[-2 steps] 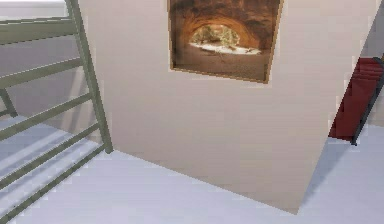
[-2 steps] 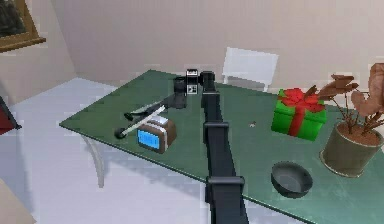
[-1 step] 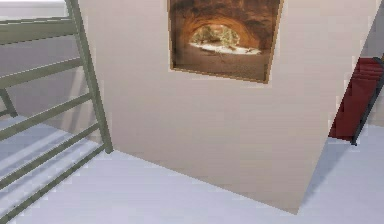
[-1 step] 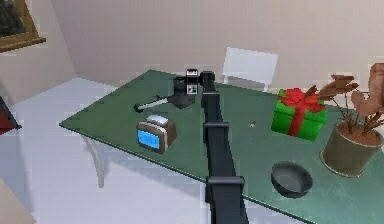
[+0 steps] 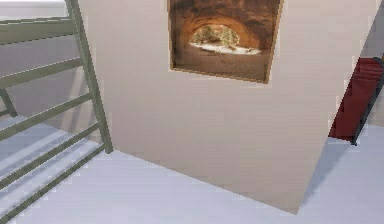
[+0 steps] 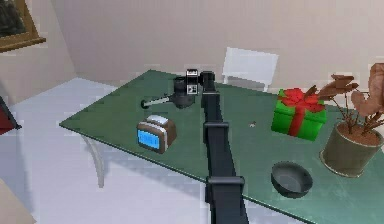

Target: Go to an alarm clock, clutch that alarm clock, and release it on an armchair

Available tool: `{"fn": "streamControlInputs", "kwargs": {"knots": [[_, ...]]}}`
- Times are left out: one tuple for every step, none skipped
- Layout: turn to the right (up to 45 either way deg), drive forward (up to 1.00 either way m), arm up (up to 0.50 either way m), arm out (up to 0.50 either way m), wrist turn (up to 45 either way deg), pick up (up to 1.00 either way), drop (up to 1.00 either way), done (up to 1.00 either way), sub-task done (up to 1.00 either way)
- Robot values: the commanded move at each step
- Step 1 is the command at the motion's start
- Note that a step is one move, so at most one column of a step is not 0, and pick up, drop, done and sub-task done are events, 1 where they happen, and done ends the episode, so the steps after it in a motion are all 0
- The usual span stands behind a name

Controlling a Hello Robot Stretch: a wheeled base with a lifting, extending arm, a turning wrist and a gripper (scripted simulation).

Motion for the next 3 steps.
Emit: {"fn": "streamControlInputs", "kwargs": {"knots": [[0.0, 0.0, -0.3, 0.0, 0.0, 0.0, 0.0, 0.0, 0.0], [0.0, 0.0, 0.0, 0.0, 0.0, 1.0, 0.0, 0.0, 0.0], [0.0, 0.0, 0.1, 0.0, 0.0, 0.0, 0.0, 0.0, 0.0]]}}
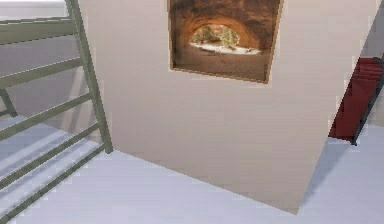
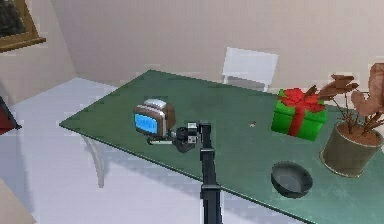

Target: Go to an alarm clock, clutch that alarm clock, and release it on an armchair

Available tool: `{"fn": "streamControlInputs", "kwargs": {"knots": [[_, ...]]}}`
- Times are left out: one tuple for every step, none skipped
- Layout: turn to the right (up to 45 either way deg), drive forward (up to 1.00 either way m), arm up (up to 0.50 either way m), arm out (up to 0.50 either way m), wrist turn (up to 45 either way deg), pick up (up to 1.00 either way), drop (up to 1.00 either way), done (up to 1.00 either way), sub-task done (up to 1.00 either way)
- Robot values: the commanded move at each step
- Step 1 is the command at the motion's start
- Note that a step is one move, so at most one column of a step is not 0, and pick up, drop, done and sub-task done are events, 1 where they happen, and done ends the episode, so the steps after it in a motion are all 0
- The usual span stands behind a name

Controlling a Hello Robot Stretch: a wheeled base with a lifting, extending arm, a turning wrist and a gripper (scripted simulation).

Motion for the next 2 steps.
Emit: {"fn": "streamControlInputs", "kwargs": {"knots": [[0.0, 0.0, 0.32, 0.0, 0.0, 0.0, 0.0, 0.0, 0.0], [0.0, 0.0, 0.0, 0.0, -45.0, 0.0, 0.0, 0.0, 0.0]]}}
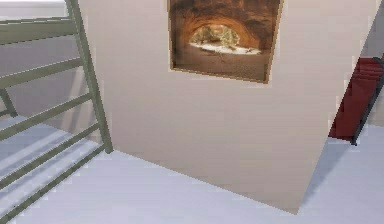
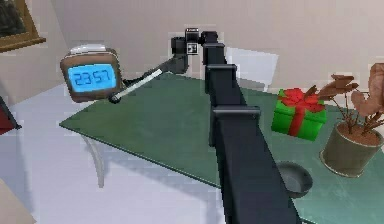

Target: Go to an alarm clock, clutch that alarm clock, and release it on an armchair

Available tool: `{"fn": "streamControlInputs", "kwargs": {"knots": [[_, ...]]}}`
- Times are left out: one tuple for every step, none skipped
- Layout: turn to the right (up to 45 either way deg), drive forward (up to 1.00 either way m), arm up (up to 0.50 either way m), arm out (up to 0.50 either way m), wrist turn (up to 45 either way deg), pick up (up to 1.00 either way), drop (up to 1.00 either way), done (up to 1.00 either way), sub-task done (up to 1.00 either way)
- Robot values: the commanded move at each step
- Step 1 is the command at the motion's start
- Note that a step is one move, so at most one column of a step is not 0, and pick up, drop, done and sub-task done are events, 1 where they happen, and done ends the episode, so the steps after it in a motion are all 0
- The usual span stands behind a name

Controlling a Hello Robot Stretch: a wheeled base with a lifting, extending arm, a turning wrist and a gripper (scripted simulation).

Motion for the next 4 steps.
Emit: {"fn": "streamControlInputs", "kwargs": {"knots": [[0.0, 0.0, 0.0, 0.0, -45.0, 0.0, 0.0, 0.0, 0.0], [0.0, 0.0, 0.0, 0.0, -3.0, 0.0, 0.0, 0.0, 0.0], [0.0, 0.0, 0.0, -0.46, 0.0, 0.0, 0.0, 0.0, 0.0], [-45.0, 0.0, 0.0, 0.0, 0.0, 0.0, 0.0, 0.0, 0.0]]}}
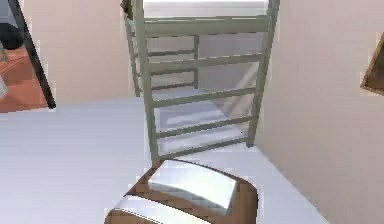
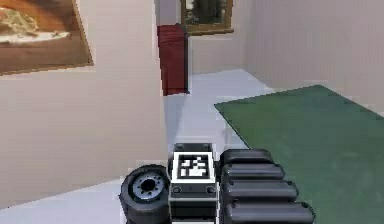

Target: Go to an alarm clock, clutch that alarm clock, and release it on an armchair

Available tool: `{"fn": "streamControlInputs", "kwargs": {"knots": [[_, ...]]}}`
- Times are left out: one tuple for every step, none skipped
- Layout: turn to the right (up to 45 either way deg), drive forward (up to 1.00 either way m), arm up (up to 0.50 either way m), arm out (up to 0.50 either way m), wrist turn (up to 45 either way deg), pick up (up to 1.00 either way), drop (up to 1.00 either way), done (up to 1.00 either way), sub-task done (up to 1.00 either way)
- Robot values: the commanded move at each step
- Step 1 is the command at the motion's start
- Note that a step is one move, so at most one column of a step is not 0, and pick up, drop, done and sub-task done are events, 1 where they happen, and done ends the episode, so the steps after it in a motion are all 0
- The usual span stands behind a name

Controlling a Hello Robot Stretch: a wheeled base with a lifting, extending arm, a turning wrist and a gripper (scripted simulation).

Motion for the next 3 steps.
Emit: {"fn": "streamControlInputs", "kwargs": {"knots": [[-42.0, 0.0, 0.0, 0.0, 0.0, 0.0, 0.0, 0.0, 0.0], [0.0, 1.0, 0.0, 0.0, 0.0, 0.0, 0.0, 0.0, 0.0], [-3.0, 0.0, 0.0, 0.0, 0.0, 0.0, 0.0, 0.0, 0.0]]}}
